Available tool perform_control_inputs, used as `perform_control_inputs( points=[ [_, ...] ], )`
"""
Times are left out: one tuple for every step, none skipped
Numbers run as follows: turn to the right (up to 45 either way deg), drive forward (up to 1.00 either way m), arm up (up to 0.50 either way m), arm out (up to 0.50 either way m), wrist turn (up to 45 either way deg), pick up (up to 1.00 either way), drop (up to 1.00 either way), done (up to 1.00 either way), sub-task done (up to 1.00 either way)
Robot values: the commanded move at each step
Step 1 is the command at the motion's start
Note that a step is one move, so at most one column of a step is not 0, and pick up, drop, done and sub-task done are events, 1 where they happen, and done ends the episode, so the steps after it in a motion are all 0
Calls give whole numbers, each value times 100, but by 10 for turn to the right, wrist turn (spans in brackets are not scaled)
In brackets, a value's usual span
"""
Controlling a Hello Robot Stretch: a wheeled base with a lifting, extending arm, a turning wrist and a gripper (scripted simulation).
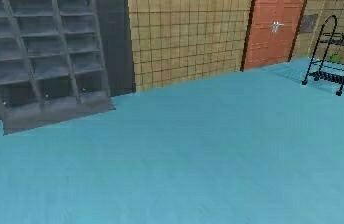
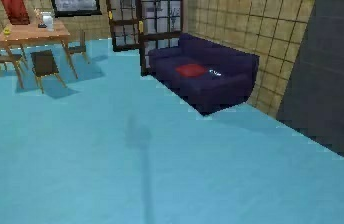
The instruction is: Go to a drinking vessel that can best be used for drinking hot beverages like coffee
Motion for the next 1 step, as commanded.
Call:
perform_control_inputs(
  points=[
    [-450,0,0,0,0,0,0,0,0]
  ],
)
